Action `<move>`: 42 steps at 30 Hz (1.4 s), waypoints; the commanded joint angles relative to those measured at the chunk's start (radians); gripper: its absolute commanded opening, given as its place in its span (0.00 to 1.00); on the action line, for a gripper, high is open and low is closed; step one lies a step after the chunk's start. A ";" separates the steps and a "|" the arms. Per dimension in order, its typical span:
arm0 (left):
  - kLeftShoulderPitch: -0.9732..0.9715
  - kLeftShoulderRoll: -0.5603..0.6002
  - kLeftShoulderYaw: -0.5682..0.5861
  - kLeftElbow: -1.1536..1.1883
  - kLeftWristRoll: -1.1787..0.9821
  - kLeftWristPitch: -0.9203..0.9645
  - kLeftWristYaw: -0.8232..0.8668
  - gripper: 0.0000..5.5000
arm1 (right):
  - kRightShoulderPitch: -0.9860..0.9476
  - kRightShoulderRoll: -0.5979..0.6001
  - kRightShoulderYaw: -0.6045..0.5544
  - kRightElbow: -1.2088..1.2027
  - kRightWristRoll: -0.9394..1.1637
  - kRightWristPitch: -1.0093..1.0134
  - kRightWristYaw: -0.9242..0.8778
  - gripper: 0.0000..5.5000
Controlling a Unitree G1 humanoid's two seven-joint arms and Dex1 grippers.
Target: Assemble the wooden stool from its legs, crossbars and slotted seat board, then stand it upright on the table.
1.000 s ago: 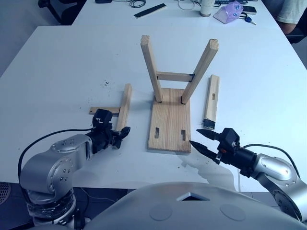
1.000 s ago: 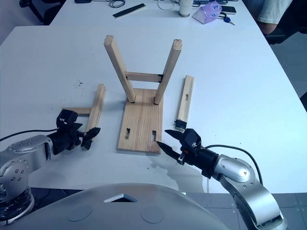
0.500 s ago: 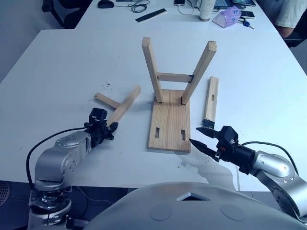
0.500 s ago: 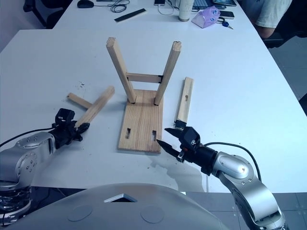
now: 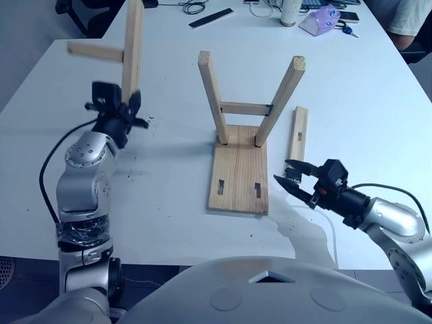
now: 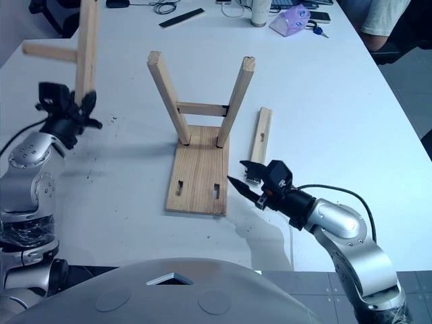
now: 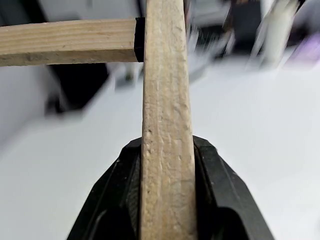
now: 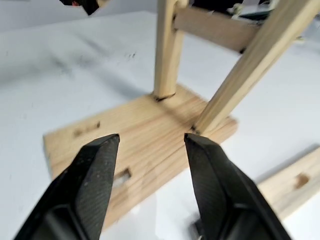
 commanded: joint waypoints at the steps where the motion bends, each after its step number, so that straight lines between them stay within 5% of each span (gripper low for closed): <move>1: -0.146 -0.005 -0.090 -0.127 0.064 -0.289 -0.078 0.20 | -0.131 -0.011 -0.150 -0.015 0.243 0.081 -0.016 0.43; 8: -0.190 -0.043 -0.243 -0.162 0.185 -0.580 -0.132 0.20 | -0.379 -0.057 -0.256 0.006 0.632 0.165 -0.124 0.50; 11: -0.130 -0.050 -0.298 -0.108 0.216 -0.644 -0.155 0.20 | -0.430 -0.072 -0.206 -0.033 0.647 0.187 -0.174 0.58; 25: 0.036 0.007 -0.316 0.051 0.425 -1.099 -0.150 0.20 | -0.691 -0.028 -0.087 0.000 0.819 0.208 -0.379 0.58; 42: 0.023 -0.012 -0.363 0.079 0.408 -1.029 -0.133 0.20 | -0.691 -0.051 -0.011 -0.060 0.765 0.222 -0.351 0.58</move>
